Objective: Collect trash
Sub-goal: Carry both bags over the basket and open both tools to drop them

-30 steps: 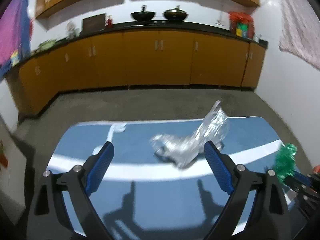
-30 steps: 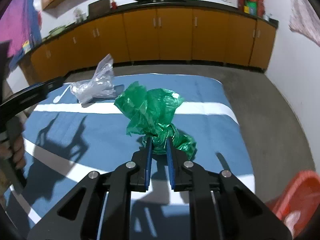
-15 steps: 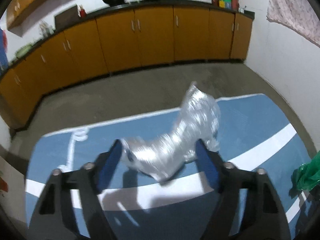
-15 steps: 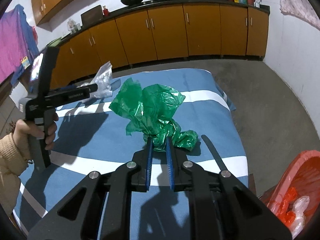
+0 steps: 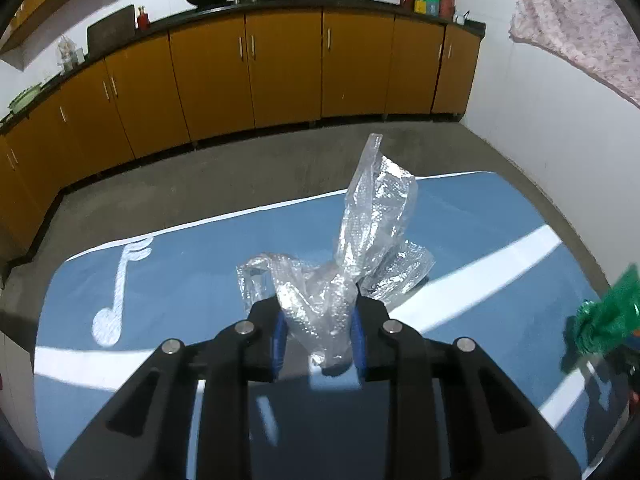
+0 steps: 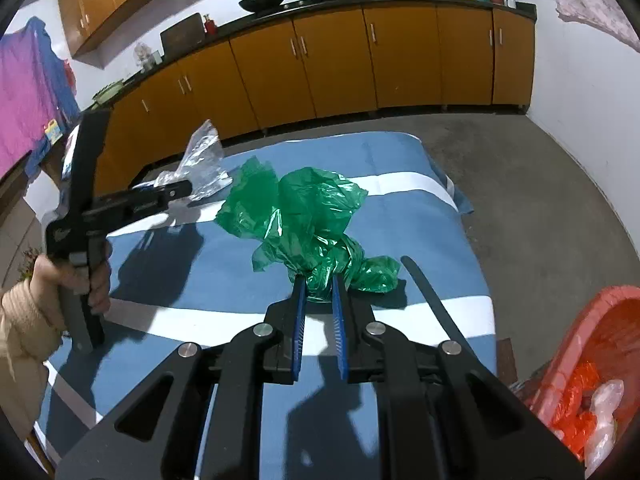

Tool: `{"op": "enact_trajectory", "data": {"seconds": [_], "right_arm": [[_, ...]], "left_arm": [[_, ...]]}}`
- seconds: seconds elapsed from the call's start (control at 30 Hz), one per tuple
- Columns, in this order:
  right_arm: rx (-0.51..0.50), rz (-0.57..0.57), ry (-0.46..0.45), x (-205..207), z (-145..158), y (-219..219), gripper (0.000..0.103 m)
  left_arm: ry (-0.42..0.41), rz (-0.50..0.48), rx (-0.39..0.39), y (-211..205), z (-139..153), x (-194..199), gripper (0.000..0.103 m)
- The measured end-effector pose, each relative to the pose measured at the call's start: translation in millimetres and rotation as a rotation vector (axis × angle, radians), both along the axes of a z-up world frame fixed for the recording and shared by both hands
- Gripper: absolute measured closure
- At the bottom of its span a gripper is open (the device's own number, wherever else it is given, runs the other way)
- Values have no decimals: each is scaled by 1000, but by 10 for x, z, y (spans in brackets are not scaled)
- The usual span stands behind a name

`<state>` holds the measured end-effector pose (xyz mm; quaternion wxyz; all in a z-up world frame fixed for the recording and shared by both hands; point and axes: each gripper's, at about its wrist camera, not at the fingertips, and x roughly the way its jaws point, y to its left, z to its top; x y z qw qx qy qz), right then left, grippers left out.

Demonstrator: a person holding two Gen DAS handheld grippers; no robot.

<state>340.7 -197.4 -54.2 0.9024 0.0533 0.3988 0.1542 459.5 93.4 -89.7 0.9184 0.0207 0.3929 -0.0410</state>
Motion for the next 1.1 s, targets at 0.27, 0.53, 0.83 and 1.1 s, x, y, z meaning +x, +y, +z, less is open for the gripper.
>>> {"op": "enact_trajectory", "data": {"seconds": [0.27,0.53,0.83,1.1], "right_arm": [[9,-35,-14,-233,117,-136,89],[42,-86,-23,-521,273,-386,89],[34,-267,-73,-1044,475,-1053,89],[15,-421,-88,-1423,475,-1641,89]], "left_arm": [[-53,6,-24,-156,258,-608,76],[-85,-7,-22,-415,430,-1203,76],[-115,-77,-78,-877,647,-1701,76],[-129,-212,-120,-1648,736,-1998,76]]}}
